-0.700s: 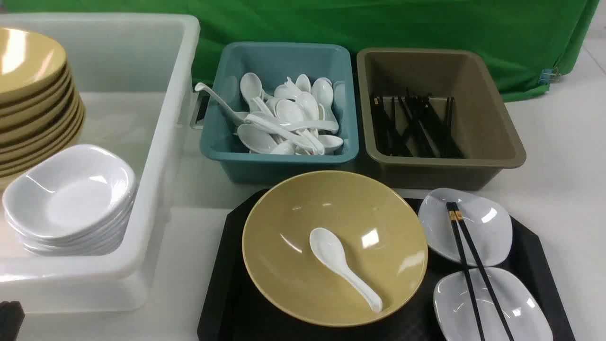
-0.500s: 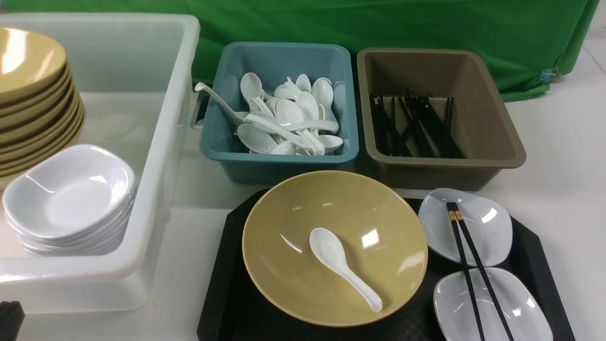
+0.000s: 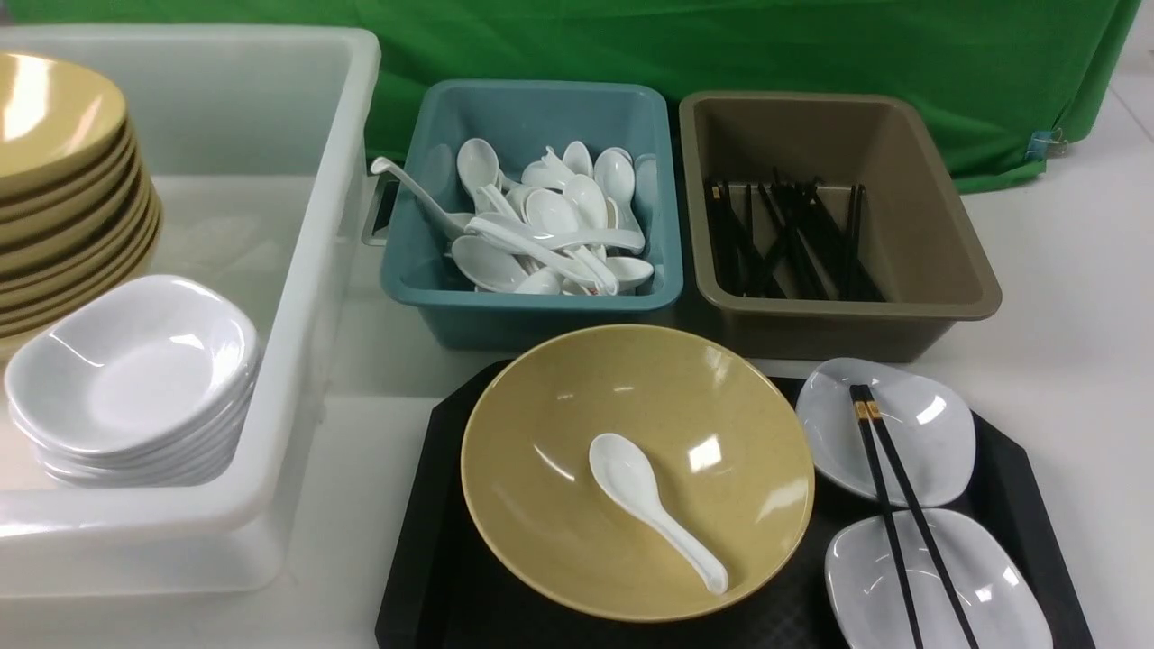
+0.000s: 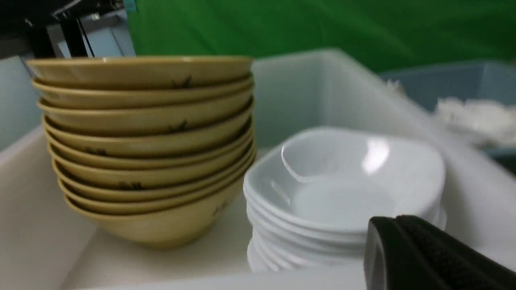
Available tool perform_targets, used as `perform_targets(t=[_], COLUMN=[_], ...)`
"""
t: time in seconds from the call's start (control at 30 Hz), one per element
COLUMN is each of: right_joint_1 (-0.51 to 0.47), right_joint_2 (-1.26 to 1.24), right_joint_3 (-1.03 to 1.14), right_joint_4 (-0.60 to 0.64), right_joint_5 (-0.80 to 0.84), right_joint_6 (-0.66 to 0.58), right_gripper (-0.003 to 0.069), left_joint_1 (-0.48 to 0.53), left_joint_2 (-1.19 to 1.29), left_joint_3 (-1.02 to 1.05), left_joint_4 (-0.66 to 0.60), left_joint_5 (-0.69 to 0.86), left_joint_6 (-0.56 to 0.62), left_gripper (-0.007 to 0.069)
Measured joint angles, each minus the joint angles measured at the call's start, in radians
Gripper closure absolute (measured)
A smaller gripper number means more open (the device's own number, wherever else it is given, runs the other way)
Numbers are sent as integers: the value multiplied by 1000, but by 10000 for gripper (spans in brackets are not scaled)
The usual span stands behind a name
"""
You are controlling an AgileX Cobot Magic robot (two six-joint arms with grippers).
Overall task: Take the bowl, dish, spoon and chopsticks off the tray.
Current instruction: Use the right arm to grab the chopsticks
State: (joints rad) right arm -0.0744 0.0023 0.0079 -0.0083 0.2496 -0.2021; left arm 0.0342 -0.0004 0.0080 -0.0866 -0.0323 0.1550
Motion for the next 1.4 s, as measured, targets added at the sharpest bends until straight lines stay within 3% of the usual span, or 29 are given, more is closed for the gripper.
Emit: perform_targets(t=[0.1, 0.33, 0.43, 0.47, 0.5, 0.53, 0.6, 0.7, 0.77, 0.9, 0.93, 1.0, 1.07, 1.13, 1.17, 1.23, 1.4], right_joint_1=[0, 0, 0, 0, 0, 0, 0, 0, 0, 17, 43, 90, 136, 267, 278, 434, 648], right_joint_2=[0, 0, 0, 0, 0, 0, 0, 0, 0, 0, 8, 45, 87, 225, 250, 432, 732], right_joint_3=[0, 0, 0, 0, 0, 0, 0, 0, 0, -30, -92, -197, -289, -509, -524, -718, -899], right_joint_4=[0, 8, 87, 163, 170, 208, 227, 239, 248, 202, 140, 15, -60, -144, -150, -176, -224], right_joint_5=[-3, -68, -181, -269, -278, -343, -400, -455, -484, -545, -506, -418, -337, -98, -55, 258, 655], right_joint_6=[0, 14, 146, 335, 335, 515, 654, 757, 785, 872, 891, 899, 896, 796, 784, 630, 542], right_gripper=[417, 417, 417, 417, 417, 417, 417, 417, 417, 480, 552, 613, 632, 648, 649, 650, 652], left_joint_1=[0, 0, 0, 0, 0, 0, 0, 0, 0, 0, 0, 0, 0, 0, 0, 0, 0], left_joint_2=[0, 0, 0, 0, 0, 0, 0, 0, -1, 51, 89, 181, 244, 439, 467, 640, 889], left_joint_3=[0, 0, 0, 0, 0, 0, 0, -12, -47, -314, -402, -515, -580, -737, -745, -832, -910], left_joint_4=[-120, -150, -156, -157, -157, -157, -156, -144, -141, -70, -26, 31, 51, 44, 39, -69, -377], left_joint_5=[-113, -206, -214, -226, -228, -254, -315, -446, -438, -160, -34, 149, 264, 559, 575, 735, 893], left_joint_6=[-74, -145, -228, -317, -326, -414, -513, -619, -637, -654, -642, -601, -578, -461, -448, -234, 104], left_gripper=[622, 622, 622, 622, 622, 622, 622, 622, 622, 622, 622, 622, 622, 622, 622, 622, 622])
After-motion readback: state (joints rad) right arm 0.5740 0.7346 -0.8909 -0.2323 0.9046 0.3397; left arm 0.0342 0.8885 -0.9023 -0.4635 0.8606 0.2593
